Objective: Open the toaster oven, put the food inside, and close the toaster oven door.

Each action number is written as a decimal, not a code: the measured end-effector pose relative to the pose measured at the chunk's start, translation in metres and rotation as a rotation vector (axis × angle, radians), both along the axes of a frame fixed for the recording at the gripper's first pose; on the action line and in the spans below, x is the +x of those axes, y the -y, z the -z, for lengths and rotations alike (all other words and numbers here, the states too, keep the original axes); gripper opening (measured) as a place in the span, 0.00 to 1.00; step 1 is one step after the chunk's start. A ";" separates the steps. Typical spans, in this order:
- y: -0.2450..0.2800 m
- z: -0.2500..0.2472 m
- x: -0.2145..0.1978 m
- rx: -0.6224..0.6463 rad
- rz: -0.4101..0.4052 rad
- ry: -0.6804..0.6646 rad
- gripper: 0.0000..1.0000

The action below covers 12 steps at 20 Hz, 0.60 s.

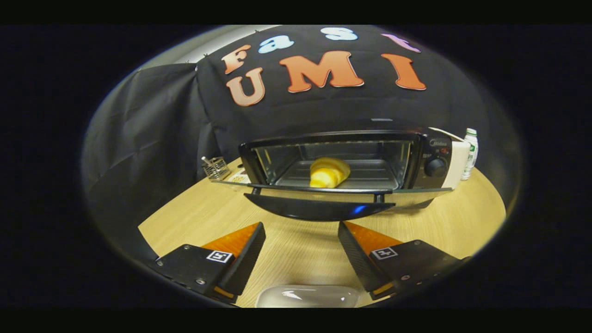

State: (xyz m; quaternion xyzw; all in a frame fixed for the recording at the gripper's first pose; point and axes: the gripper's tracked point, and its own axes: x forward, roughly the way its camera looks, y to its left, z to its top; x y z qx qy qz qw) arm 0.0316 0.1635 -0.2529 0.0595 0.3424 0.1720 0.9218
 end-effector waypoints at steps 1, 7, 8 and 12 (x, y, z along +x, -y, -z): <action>0.001 -0.004 0.009 -0.003 0.016 0.017 0.93; -0.001 -0.013 0.038 -0.023 0.051 0.061 0.93; -0.001 -0.015 0.042 -0.032 0.054 0.066 0.93; 0.002 -0.024 0.061 -0.065 0.087 0.113 0.93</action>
